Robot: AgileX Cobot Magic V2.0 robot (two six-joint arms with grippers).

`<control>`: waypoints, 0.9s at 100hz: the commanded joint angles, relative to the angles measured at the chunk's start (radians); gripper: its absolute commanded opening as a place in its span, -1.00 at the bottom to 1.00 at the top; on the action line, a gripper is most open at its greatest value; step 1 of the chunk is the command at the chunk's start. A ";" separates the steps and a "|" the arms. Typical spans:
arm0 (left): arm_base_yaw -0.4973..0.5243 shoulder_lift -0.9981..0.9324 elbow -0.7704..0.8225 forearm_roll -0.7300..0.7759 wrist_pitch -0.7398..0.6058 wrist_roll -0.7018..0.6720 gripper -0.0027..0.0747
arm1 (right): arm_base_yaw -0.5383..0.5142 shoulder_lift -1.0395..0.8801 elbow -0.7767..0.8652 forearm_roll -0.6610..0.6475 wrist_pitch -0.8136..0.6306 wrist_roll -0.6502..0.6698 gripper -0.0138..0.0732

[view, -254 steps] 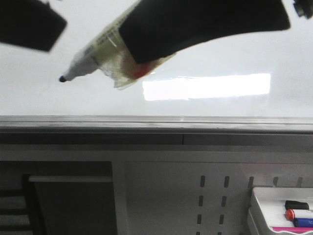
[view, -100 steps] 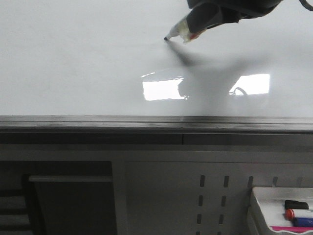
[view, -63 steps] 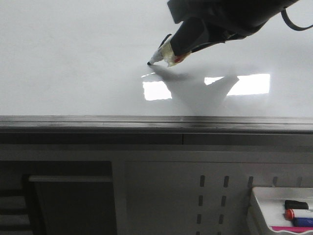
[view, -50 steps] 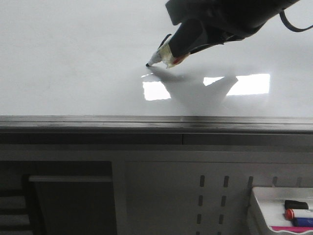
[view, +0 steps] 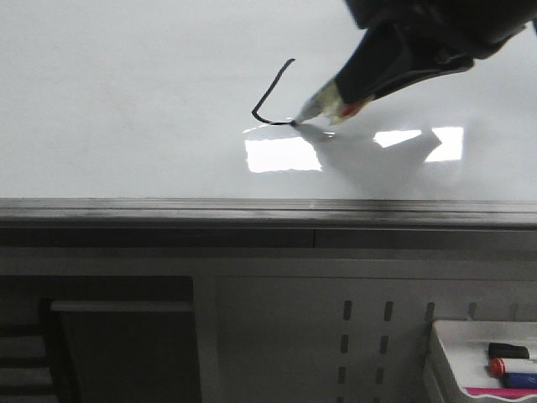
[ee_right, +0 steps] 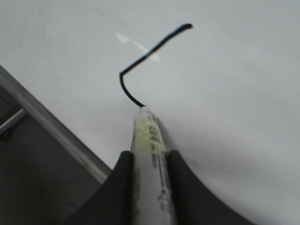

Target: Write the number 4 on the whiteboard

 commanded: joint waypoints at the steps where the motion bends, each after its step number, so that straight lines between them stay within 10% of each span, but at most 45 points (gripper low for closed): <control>1: 0.003 0.009 -0.024 -0.033 -0.075 -0.010 -0.98 | -0.095 -0.048 -0.018 -0.011 -0.009 0.007 -0.78; 36: 0.103 0.009 -0.024 -0.033 -0.114 -0.010 -0.98 | -0.274 -0.131 -0.016 -0.033 0.085 0.007 -0.78; 90: 0.103 0.009 -0.024 -0.033 -0.121 -0.010 -0.98 | -0.067 -0.143 -0.082 -0.006 -0.065 0.007 -0.79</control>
